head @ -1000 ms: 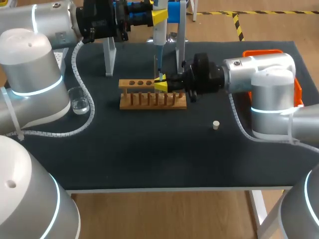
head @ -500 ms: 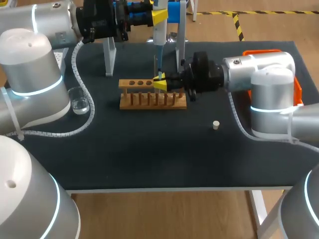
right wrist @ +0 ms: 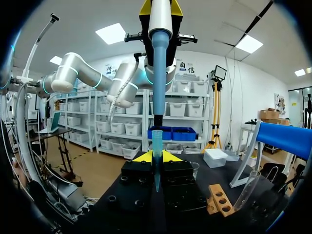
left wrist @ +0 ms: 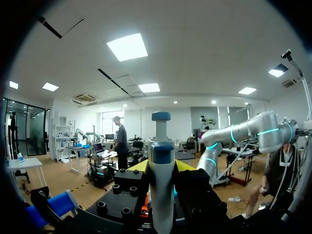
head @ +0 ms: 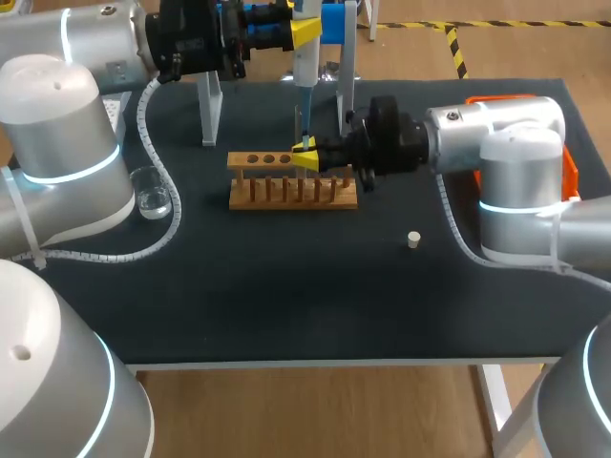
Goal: Invert the test tube, pick up the pipette, mount the tip to pipette, aspirate from beaker and dispense into the tube, eject the tip, return the pipette, and cap with the stopper.
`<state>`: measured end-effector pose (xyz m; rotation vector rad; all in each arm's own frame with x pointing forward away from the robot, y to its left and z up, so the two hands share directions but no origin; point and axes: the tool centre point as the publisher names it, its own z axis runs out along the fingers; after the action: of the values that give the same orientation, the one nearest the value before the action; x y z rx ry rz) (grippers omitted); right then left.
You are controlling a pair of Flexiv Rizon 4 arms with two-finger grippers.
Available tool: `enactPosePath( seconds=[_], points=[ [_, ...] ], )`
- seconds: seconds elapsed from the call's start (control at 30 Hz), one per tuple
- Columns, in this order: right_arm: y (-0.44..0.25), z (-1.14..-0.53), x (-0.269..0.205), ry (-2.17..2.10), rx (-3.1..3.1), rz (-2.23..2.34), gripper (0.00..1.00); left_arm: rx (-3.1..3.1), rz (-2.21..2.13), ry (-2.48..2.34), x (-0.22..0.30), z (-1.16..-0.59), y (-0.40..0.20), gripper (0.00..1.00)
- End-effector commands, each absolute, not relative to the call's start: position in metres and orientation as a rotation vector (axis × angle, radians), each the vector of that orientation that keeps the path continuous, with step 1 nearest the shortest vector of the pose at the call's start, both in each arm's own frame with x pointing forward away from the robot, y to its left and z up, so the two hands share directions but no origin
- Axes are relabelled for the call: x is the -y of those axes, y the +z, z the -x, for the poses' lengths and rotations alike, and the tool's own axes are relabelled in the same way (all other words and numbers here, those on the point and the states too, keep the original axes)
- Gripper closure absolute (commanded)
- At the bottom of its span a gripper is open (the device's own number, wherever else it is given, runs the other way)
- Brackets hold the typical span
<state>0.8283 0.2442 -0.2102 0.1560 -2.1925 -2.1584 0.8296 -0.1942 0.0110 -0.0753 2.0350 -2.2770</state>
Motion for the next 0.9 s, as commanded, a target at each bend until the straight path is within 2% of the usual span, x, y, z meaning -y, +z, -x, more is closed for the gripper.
enactPosePath(
  seconds=[0.03,0.9],
  points=[
    [-0.2090,-0.8274,-0.2439,-2.158,2.196,-0.152,1.00,-2.035,0.074,-2.278,0.1937,-0.8296,0.0112,1.00],
    [-0.2042,-0.8307,-0.2470,-2.167,2.195,-0.155,1.00,-2.035,0.074,-2.278,0.1937,-0.8296,0.0112,1.00]
  ],
)
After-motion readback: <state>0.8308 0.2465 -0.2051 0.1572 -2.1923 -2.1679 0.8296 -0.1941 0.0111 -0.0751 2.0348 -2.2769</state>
